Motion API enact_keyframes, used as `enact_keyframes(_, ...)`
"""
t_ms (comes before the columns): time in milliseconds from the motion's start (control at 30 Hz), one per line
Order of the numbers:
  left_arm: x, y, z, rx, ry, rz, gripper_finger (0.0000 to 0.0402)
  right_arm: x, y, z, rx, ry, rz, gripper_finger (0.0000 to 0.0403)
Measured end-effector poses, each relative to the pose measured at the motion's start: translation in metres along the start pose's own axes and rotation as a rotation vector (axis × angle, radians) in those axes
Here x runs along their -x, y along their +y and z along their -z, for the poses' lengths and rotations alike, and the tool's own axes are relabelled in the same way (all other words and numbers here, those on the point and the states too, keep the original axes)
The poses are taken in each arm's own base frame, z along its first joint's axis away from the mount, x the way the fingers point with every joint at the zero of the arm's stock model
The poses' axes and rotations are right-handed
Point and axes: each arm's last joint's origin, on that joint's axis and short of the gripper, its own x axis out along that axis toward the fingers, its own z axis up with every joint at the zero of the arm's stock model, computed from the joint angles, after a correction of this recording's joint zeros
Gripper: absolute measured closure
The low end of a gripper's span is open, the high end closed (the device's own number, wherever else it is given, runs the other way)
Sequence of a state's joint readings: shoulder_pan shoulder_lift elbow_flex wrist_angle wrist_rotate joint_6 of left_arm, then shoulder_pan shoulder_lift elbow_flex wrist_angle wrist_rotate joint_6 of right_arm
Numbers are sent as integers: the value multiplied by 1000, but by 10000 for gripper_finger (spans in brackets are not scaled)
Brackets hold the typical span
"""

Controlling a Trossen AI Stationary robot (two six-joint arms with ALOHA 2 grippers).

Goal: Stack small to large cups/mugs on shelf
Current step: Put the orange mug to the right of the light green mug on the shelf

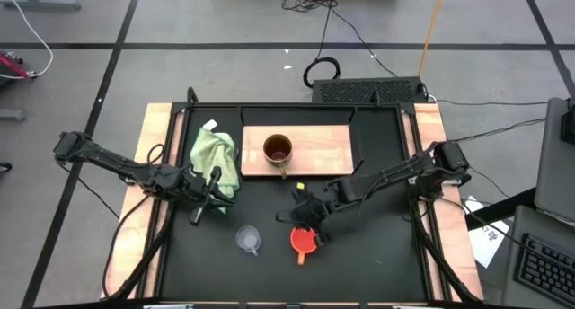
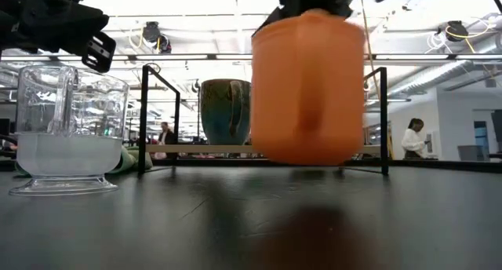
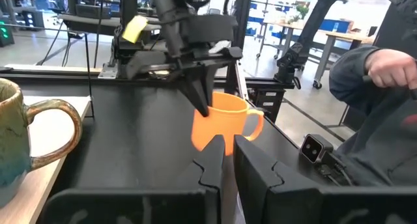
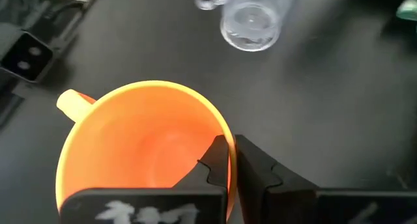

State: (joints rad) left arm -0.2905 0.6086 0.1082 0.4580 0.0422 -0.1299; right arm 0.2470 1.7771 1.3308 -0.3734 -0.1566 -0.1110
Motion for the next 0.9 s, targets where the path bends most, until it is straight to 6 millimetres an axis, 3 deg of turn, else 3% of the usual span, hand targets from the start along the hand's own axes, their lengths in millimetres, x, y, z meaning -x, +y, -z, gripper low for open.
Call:
enact_keyframes(433, 0, 0, 0, -21, -2, 0, 369, 6, -31, 4, -2, -26, -30, 402)
enact_keyframes(900, 0, 0, -1, -23, -9, 1, 369, -5, -43, 4, 61, -68, -42, 400)
